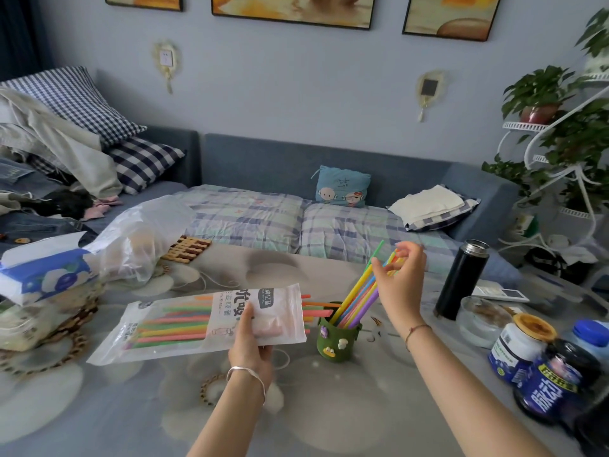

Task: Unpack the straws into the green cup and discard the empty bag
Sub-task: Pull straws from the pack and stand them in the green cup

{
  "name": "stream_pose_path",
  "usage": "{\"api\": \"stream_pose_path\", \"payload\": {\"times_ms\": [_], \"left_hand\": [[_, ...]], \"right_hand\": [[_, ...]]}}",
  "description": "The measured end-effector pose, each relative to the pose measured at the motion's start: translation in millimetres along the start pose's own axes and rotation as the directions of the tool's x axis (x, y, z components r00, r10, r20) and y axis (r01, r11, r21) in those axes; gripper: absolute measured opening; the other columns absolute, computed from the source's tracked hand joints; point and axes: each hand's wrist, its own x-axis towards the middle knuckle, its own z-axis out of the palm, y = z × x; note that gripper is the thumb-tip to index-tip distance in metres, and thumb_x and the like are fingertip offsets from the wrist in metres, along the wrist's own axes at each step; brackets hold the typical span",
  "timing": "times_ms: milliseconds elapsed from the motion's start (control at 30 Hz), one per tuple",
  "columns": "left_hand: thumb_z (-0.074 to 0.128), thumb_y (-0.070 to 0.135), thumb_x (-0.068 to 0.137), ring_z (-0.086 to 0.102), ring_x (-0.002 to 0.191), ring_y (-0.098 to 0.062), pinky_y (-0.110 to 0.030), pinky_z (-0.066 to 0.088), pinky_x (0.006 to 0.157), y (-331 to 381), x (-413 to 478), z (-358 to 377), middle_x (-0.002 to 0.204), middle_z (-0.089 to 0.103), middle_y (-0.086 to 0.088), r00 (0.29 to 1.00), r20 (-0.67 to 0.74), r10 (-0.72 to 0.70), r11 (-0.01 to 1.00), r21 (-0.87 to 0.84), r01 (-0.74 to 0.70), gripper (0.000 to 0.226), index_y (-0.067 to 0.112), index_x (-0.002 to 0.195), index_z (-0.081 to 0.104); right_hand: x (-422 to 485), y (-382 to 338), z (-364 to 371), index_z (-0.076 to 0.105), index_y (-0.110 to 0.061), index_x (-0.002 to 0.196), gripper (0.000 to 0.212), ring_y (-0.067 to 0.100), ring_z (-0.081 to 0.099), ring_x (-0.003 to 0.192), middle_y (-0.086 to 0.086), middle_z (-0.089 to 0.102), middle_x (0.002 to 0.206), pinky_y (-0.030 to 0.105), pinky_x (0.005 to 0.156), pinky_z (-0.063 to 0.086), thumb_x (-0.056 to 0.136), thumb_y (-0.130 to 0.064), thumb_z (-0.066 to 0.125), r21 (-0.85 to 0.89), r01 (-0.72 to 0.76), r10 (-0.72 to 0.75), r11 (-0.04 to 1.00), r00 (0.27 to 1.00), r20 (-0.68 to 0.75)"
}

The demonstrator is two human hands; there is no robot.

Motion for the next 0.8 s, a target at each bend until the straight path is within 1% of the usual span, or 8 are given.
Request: {"api": "stream_pose_path", "payload": {"times_ms": [100, 167, 267, 367, 433, 600, 700, 800], "left_hand": [[0.066, 0.027, 0.084, 0.062, 0.084, -0.012, -0.029, 0.051, 0.081, 5, -14, 5, 0.098, 0.066, 0.003, 1.0, 0.009, 0.011, 1.0, -0.009, -0.011, 0.029, 0.021, 0.111, 0.056], [0.066, 0.027, 0.084, 0.062, 0.085, -0.012, -0.03, 0.05, 0.083, 8, -24, 8, 0.098, 0.066, 0.003, 1.0, 0.024, 0.017, 1.0, -0.01, -0.017, 0.027, 0.022, 0.108, 0.056], [0.067, 0.027, 0.084, 0.062, 0.084, -0.012, -0.032, 0.051, 0.087, 11, -36, 13, 0.098, 0.066, 0.001, 0.999, 0.039, 0.019, 1.0, -0.011, -0.019, 0.021, 0.021, 0.102, 0.059], [0.068, 0.03, 0.082, 0.062, 0.08, -0.012, -0.03, 0.051, 0.082, 15, -45, 15, 0.094, 0.065, 0.001, 0.999, 0.046, 0.012, 1.0, -0.007, -0.012, 0.021, 0.019, 0.098, 0.06], [0.069, 0.03, 0.082, 0.062, 0.08, -0.012, -0.028, 0.051, 0.078, 18, -50, 14, 0.094, 0.065, 0.001, 0.999, 0.041, 0.013, 1.0, -0.009, -0.012, 0.019, 0.02, 0.095, 0.06], [0.069, 0.032, 0.081, 0.063, 0.081, -0.012, -0.027, 0.051, 0.067, 28, -57, 11, 0.097, 0.065, 0.0, 1.0, 0.031, -0.002, 0.999, -0.046, 0.004, 0.037, 0.018, 0.113, 0.057], [0.069, 0.032, 0.081, 0.063, 0.08, -0.013, -0.026, 0.051, 0.064, 30, -60, 10, 0.102, 0.066, -0.001, 1.0, 0.029, -0.007, 0.998, -0.069, 0.009, 0.04, 0.017, 0.117, 0.057], [0.068, 0.032, 0.082, 0.062, 0.078, -0.012, -0.028, 0.05, 0.068, 26, -67, 14, 0.1, 0.066, -0.001, 0.998, 0.051, -0.031, 0.998, -0.049, 0.033, 0.034, 0.017, 0.112, 0.059]], "right_hand": [[-21, -13, -4, 0.056, -0.012, 0.094, 0.014, 0.004, 0.053, 0.069, -0.003, 0.057, 0.091, 0.015, 0.065, 0.044, 0.089, -0.024, 0.059, 0.044, 0.085, -0.09, 0.995, 0.989, 0.12], [-38, -22, -4, 0.056, -0.018, 0.092, 0.022, 0.005, 0.054, 0.075, -0.007, 0.058, 0.086, 0.022, 0.065, 0.045, 0.092, -0.039, 0.05, 0.056, 0.006, -0.023, 0.998, 0.953, 0.301], [-61, -35, -1, 0.055, -0.018, 0.096, 0.034, 0.008, 0.053, 0.074, -0.012, 0.053, 0.079, 0.017, 0.059, 0.039, 0.092, -0.049, 0.042, 0.004, -0.17, 0.143, 0.985, 0.843, 0.518], [-75, -44, 0, 0.059, -0.012, 0.089, 0.029, 0.009, 0.057, 0.066, -0.008, 0.059, 0.074, 0.006, 0.052, 0.041, 0.088, -0.041, 0.056, 0.048, -0.214, 0.159, 0.976, 0.841, 0.516], [-77, -49, -4, 0.06, -0.008, 0.085, 0.024, 0.012, 0.056, 0.057, -0.001, 0.061, 0.069, 0.009, 0.047, 0.043, 0.085, -0.031, 0.065, 0.143, -0.266, 0.154, 0.953, 0.836, 0.527], [-62, -59, -32, 0.058, -0.007, 0.081, 0.016, 0.007, 0.043, 0.038, 0.004, 0.05, 0.057, 0.017, 0.037, 0.035, 0.083, -0.021, 0.067, 0.354, -0.484, 0.258, 0.8, 0.811, 0.525], [-56, -60, -42, 0.054, -0.013, 0.076, 0.018, 0.005, 0.037, 0.035, 0.002, 0.042, 0.054, 0.015, 0.034, 0.027, 0.085, -0.024, 0.064, 0.467, -0.581, 0.386, 0.667, 0.805, 0.45], [-65, -63, -35, 0.057, -0.019, 0.079, 0.022, 0.009, 0.037, 0.044, -0.001, 0.044, 0.054, 0.019, 0.04, 0.026, 0.081, -0.038, 0.067, 0.449, -0.697, 0.47, 0.56, 0.713, 0.521]]}}
